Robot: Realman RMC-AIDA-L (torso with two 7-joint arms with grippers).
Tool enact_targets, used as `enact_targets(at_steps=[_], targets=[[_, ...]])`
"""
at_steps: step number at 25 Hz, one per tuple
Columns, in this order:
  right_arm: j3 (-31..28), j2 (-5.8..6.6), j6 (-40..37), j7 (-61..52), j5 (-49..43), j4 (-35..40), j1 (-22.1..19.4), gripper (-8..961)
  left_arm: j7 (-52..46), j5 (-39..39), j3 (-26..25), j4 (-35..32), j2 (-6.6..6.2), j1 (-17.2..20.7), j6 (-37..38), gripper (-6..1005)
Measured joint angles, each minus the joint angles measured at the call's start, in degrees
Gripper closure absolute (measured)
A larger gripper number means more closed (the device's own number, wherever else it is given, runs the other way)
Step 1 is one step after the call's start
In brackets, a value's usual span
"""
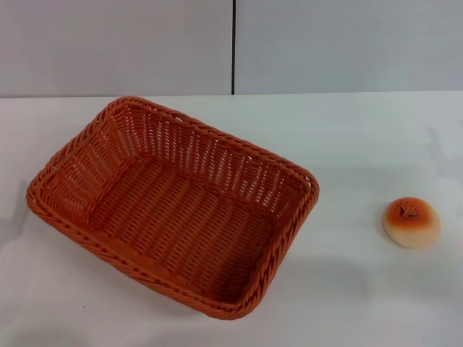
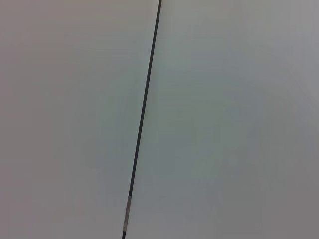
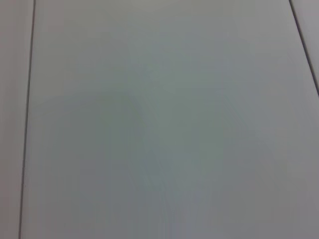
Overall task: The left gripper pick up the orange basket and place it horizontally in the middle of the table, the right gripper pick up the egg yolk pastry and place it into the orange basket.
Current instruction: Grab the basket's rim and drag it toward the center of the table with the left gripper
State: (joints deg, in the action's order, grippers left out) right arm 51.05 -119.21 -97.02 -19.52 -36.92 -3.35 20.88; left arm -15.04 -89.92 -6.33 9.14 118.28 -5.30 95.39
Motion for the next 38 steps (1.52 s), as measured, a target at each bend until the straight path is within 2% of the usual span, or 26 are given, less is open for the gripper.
enact_targets(at_steps=[6,11,16,19,24,26,32,38], targets=[[0.1,0.03,0.8,-0.1,-0.1,0.0,0.3,315,-2.5,-1.6,1.5,-3.1,-0.3,-0.2,0.9,177],[0.0,0.03,0.9,-0.1,-0.1,0.1,0.4,315,-11.1,-3.0,2.5,-9.7,-0.32,-0.3,4.8,181],[0.0,0.03,0.3,-0.1,-0.1,0.6,0.6,316,-27.1,-3.1,4.7,-21.1,-0.28,0.0,10.8,185],[-0.2,0.03,0.1,-0.1,-0.1,0.9,0.7,316,-38.4,-3.1,7.3,-31.3,-0.16,0.4,14.3,188],[-0.2,-0.05,0.6,-0.1,-0.1,0.9,0.9,316,-55.4,-3.1,14.1,-49.2,0.28,1.4,18.0,195],[-0.2,-0.06,0.8,-0.2,0.0,0.9,1.1,316,-58.8,-3.0,17.4,-54.3,0.49,1.8,18.0,198],[-0.3,-0.01,1.1,-0.2,0.1,1.3,1.6,316,-66.1,-3.0,24.8,-64.4,0.67,1.1,15.9,207],[-0.3,0.02,1.3,-0.2,0.3,1.5,1.9,316,-74.6,-3.3,37.0,-73.6,0.51,0.6,7.2,216]])
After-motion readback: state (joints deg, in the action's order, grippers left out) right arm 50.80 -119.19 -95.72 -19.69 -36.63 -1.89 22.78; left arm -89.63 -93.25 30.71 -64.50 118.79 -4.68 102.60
